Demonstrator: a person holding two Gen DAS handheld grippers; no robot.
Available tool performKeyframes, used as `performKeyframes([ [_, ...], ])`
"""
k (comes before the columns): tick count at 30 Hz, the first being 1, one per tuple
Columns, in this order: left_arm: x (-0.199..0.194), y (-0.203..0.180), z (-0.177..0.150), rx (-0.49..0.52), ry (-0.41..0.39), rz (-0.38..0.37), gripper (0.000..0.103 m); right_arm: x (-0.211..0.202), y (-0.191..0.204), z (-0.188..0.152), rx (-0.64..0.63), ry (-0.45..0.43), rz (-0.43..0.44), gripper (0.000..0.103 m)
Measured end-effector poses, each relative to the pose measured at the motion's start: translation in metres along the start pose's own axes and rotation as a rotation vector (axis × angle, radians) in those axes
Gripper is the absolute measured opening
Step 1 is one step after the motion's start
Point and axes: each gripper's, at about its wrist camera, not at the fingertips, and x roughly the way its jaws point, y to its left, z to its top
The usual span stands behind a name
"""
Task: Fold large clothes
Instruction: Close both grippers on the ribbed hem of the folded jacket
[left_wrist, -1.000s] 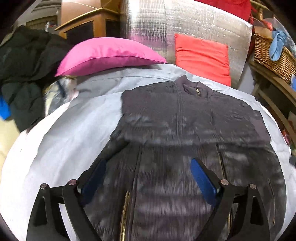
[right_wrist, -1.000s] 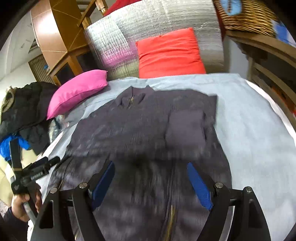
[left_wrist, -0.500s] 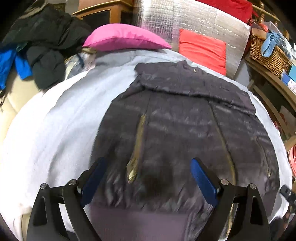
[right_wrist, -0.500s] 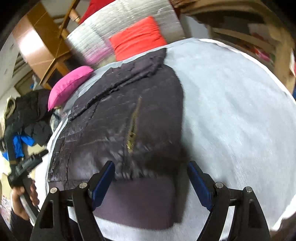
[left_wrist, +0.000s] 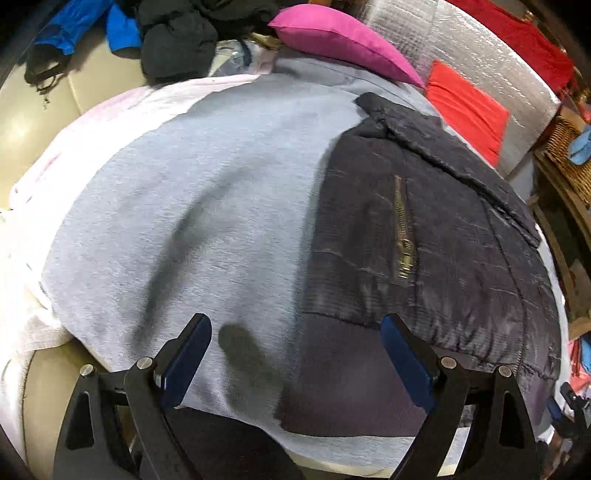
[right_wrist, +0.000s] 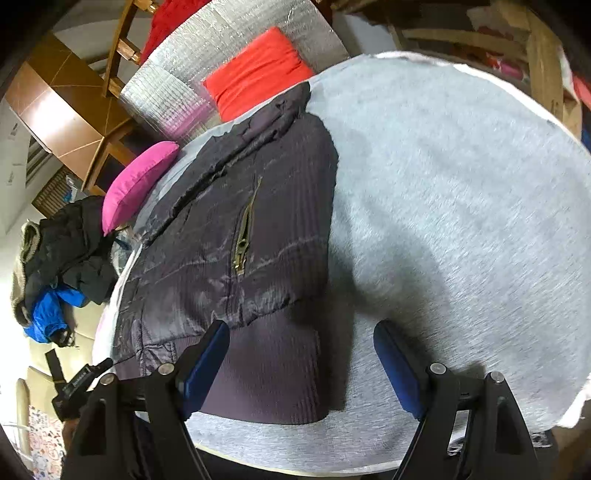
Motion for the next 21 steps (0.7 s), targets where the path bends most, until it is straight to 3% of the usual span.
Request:
performKeyframes([
  [10,0.012,-0.011,-0.007,0.033,0.023,-0.031,0.093,0.01,0.001,0.001,0.023,0.024,0.103,0.083],
  [16,0.01,-0.014,-0.004,0.032,0.0,-0.068,0.085,0.017,0.011,0.002,-0.025,0.016,0.055,0.082],
  [18,0.015,-0.015,-0.005,0.051,0.013,-0.05,0.085,0.018,0.014,0.004,-0.04,0.013,0.065,0.073],
  [19,0.016,-0.015,-0.005,0.052,0.014,-0.047,0.085,0.019,0.016,0.005,-0.052,0.015,0.046,0.061],
  [21,0.016,-0.016,-0.004,0.043,0.012,-0.047,0.085,0.024,0.017,0.006,-0.074,0.023,0.008,0.048],
])
